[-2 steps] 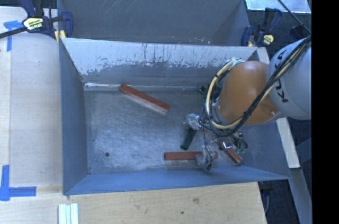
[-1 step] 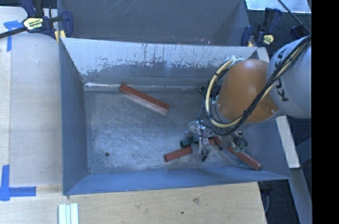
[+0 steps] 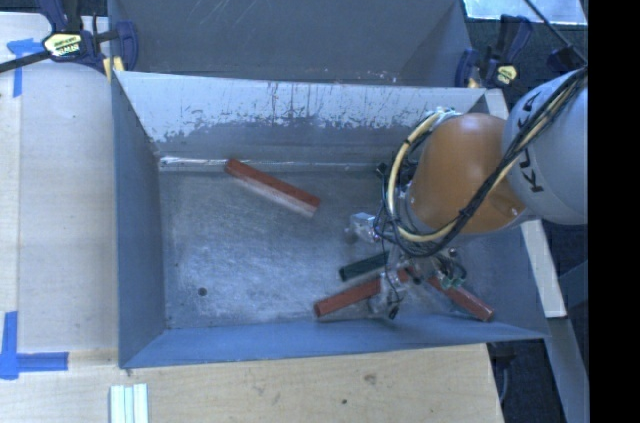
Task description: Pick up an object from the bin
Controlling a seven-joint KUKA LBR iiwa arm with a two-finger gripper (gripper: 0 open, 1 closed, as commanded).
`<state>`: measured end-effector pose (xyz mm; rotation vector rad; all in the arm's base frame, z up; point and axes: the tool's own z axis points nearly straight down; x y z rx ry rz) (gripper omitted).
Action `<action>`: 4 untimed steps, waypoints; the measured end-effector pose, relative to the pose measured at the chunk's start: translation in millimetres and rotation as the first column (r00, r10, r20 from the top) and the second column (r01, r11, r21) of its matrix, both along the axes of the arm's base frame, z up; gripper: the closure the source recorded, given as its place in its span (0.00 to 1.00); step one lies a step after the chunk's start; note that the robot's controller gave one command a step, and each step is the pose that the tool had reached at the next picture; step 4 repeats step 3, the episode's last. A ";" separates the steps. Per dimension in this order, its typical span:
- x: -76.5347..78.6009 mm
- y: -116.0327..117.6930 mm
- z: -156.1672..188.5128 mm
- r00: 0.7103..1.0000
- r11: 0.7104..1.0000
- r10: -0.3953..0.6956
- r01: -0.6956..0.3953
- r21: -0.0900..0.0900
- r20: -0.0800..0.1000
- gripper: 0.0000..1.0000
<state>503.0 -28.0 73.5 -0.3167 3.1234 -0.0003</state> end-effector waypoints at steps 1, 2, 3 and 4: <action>-0.1 0.1 -0.2 1.000 1.000 0.000 0.000 0.000 0.000 1.00; 1.8 18.8 87.1 1.000 1.000 0.012 -0.012 0.000 0.008 1.00; 4.4 3.8 172.2 1.000 1.000 -0.007 0.007 -0.001 0.010 1.00; 4.4 3.8 172.2 1.000 1.000 -0.007 0.007 -0.001 0.010 1.00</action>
Offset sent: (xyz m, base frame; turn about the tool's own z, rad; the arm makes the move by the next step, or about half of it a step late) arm 0.0000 0.0000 0.0000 0.0000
